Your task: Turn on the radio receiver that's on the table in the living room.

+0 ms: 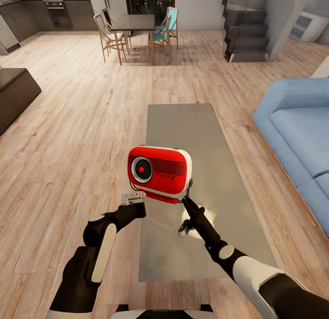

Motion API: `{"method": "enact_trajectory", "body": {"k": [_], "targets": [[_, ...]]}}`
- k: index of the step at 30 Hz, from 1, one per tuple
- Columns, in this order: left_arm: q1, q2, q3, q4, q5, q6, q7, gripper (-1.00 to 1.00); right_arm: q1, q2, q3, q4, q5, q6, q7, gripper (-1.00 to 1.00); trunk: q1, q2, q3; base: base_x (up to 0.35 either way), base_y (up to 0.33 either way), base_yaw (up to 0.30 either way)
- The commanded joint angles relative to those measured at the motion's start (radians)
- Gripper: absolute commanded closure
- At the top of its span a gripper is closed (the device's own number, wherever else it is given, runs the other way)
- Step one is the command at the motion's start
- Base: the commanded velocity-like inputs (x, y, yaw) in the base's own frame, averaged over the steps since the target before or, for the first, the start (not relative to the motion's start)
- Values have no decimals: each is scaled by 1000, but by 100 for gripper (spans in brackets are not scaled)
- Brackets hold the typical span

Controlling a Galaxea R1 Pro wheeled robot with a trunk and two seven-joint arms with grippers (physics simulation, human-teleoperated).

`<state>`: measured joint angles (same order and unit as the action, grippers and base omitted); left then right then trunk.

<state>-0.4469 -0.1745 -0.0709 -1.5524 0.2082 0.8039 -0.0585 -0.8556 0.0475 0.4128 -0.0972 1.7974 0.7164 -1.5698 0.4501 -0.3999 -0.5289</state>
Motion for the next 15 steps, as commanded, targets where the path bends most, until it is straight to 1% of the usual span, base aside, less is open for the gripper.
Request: {"method": "enact_trajectory", "body": {"k": [1, 6, 12, 15], "targets": [[0, 0, 0, 0, 1, 0, -1, 100, 0, -5, -7, 0, 2, -2, -1, 100, 0, 0, 0, 0, 0, 0], [-2, 0, 2, 0, 2, 0, -2, 100, 0, -17, -8, 2, 2, -2, -1, 100, 0, 0, 0, 0, 0, 0], [-9, 0, 9, 0, 2, 0, -4, 100, 0, -22, -7, 2, 2, 0, -1, 100, 0, 0, 0, 0, 0, 0], [-13, 0, 10, 0, 4, 0, -23, 100, 0, -24, -8, 5, 2, 0, -1, 100, 0, 0, 0, 0, 0, 0]]}}
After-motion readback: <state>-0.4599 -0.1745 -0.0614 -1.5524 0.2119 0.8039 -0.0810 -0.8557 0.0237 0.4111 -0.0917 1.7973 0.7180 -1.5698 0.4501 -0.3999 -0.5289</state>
